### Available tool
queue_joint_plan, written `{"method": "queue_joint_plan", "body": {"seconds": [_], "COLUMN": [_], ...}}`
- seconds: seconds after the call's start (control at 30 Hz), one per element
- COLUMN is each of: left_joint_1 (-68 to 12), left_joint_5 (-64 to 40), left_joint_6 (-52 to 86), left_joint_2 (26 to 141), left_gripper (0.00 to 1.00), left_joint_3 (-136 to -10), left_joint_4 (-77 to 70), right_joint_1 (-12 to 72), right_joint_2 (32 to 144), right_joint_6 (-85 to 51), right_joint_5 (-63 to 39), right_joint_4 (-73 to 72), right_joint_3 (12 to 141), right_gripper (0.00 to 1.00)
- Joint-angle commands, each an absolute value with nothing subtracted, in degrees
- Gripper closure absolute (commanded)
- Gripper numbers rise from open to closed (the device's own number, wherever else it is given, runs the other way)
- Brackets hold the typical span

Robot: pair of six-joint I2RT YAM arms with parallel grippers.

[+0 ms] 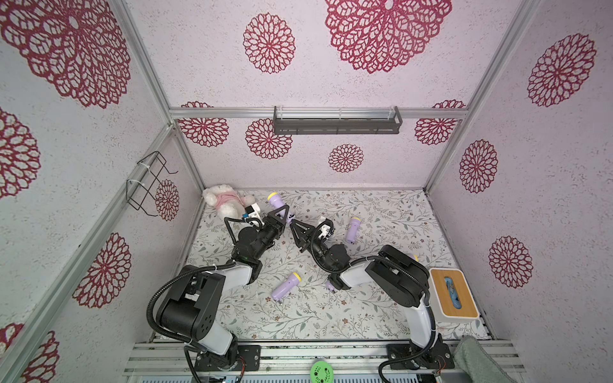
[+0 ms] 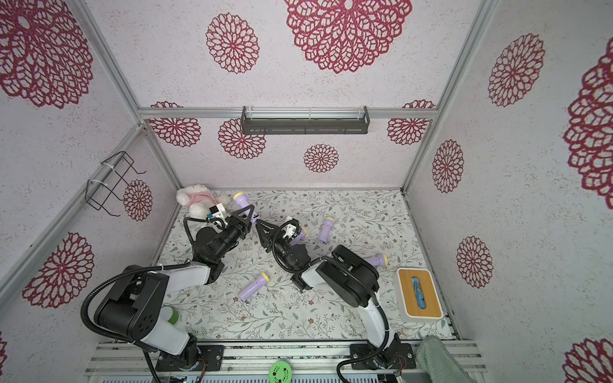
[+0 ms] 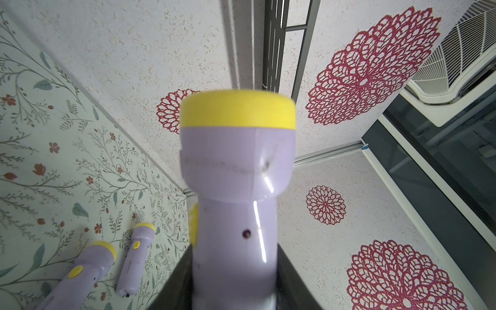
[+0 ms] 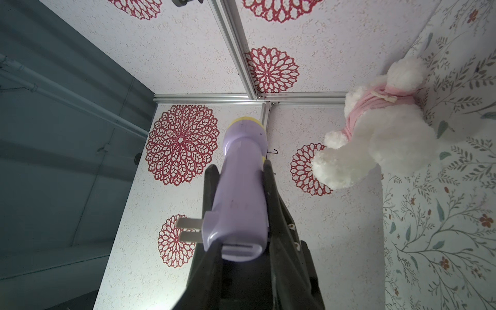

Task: Close the plug at the bottom of the flashlight
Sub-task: Close the plug of the flashlight.

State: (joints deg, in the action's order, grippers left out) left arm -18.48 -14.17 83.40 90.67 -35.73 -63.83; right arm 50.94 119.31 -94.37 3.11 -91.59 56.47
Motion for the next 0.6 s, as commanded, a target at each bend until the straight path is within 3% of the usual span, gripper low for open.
{"method": "queue_joint_plan", "body": {"seconds": [0.0,0.57], "left_joint_1": [-21.1,-21.1], "left_joint_5": [-19.1,-17.2], "left_joint_6": [83.4,82.9], "left_joint_2": [91.0,89.7], "left_gripper": [1.00,1.00], "left_joint_3": [-36.1,-35.5], "left_joint_4": [-66.2,-65.1], "right_joint_1": [51.2,51.5], "right_joint_2": [118.9,113.8], "right_joint_6": [-94.5,-92.6], "right_joint_5": [4.3,7.6], "right_joint_4": [-96.7,-96.7], "right_joint_3": [58.4,54.4], "right_gripper": [0.62,0.58]}}
